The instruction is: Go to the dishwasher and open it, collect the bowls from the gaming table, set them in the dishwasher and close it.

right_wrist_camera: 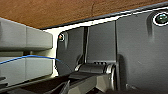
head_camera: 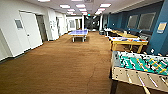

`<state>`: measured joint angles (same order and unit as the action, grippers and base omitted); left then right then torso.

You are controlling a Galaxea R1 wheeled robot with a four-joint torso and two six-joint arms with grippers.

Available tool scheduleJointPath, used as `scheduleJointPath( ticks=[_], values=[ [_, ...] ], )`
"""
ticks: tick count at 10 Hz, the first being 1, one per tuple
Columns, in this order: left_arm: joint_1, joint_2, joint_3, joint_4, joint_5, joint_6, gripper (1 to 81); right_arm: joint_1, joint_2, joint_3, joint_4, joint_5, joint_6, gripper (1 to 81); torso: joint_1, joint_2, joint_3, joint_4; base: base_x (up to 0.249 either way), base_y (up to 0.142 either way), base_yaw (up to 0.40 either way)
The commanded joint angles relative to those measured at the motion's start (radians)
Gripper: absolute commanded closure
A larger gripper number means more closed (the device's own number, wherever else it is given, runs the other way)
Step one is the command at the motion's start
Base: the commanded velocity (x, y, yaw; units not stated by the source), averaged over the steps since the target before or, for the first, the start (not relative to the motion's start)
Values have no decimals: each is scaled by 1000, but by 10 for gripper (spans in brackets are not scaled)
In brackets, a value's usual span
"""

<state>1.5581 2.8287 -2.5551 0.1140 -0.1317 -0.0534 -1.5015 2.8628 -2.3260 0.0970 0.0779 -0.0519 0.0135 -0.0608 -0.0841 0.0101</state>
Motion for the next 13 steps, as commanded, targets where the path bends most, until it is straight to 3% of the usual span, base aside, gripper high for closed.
scheduleJointPath(
  ticks=[1, 10, 13],
  values=[
    [-37, -20, -2, -4, 49, -5, 10, 43, -6, 10, -13, -55, -5, 10, 0, 0, 0, 0, 0, 0, 0],
    [-37, -17, -2, -5, 55, -5, 10, 40, 34, -44, -25, -55, -5, 10, 0, 0, 0, 0, 0, 0, 0],
    [-37, -15, -2, -5, 57, -5, 10, 39, 34, -45, -33, -55, -3, 10, -2, -2, 1, 0, 90, 0, 0]
  ],
)
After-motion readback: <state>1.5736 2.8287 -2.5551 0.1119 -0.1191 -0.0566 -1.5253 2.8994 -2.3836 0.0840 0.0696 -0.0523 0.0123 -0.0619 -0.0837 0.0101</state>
